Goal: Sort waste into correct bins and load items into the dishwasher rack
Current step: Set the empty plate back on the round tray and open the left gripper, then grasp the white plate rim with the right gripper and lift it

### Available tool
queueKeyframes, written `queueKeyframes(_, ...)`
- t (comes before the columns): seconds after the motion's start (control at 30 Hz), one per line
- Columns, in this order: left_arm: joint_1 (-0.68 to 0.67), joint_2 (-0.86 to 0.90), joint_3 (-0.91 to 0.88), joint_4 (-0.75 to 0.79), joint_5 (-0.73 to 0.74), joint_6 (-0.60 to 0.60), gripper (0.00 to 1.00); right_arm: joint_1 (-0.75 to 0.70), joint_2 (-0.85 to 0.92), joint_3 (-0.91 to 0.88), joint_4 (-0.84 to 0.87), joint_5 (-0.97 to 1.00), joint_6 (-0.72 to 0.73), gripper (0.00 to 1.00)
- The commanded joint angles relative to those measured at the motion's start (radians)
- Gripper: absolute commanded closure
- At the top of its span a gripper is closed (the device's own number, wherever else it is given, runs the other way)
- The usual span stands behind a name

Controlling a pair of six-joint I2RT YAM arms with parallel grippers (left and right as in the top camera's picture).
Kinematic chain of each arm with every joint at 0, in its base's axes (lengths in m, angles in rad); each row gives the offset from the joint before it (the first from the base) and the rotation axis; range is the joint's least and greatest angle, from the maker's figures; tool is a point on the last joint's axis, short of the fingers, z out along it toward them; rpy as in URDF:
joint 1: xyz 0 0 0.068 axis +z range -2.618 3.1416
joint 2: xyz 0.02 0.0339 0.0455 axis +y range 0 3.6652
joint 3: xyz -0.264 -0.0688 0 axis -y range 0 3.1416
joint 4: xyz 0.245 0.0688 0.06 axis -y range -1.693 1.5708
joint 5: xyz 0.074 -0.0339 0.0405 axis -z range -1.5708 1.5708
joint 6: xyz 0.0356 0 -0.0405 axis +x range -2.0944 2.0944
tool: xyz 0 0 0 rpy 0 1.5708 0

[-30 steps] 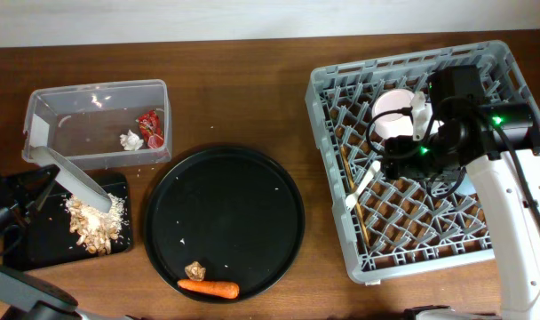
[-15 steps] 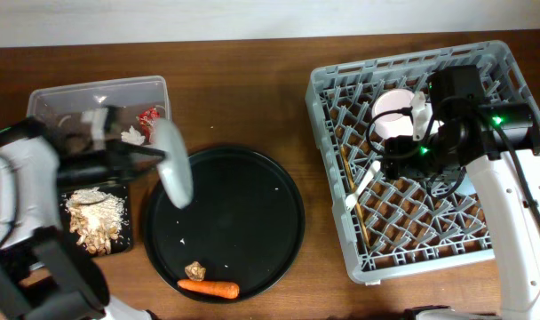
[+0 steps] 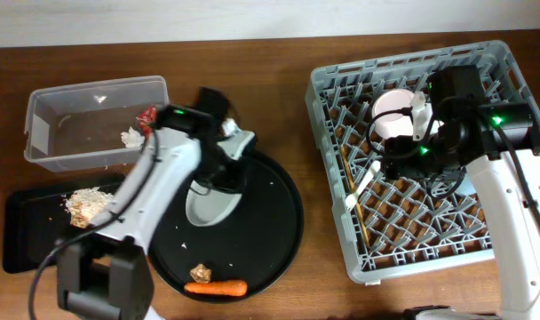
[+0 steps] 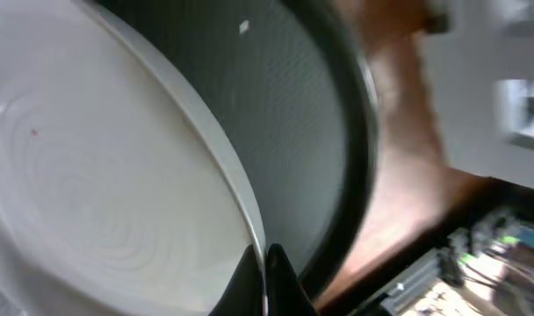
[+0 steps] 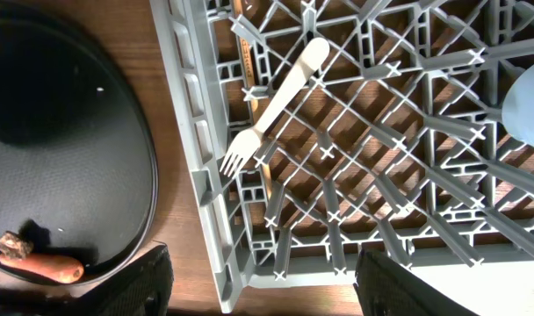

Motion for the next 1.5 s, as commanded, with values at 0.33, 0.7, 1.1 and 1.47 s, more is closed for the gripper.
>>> queueKeyframes(0.33,-0.165,-0.045,0.007,-0.098,-0.415,-0.307,0.4,-0.006,-0.006,0.006,-0.002,-0.018,-0.011,0.16)
queueKeyframes(0.7,0.195,-0.32,0.007,-0.171,-0.55,-0.434,0.07,0.172,0.058,-0.03,0.138,-0.19,-0.002,0.15)
queueKeyframes(1.1,0.386,-0.35,0.007,-0.182,-0.499,-0.425,0.01,0.549,0.409,-0.032,0.398,-0.078,0.179,0.18)
queueKeyframes(1.47,0.386,-0.35,0.007,-0.182,-0.499,-0.425,0.01,0.57,0.716,-0.032,0.499,-0.113,0.306,0.53)
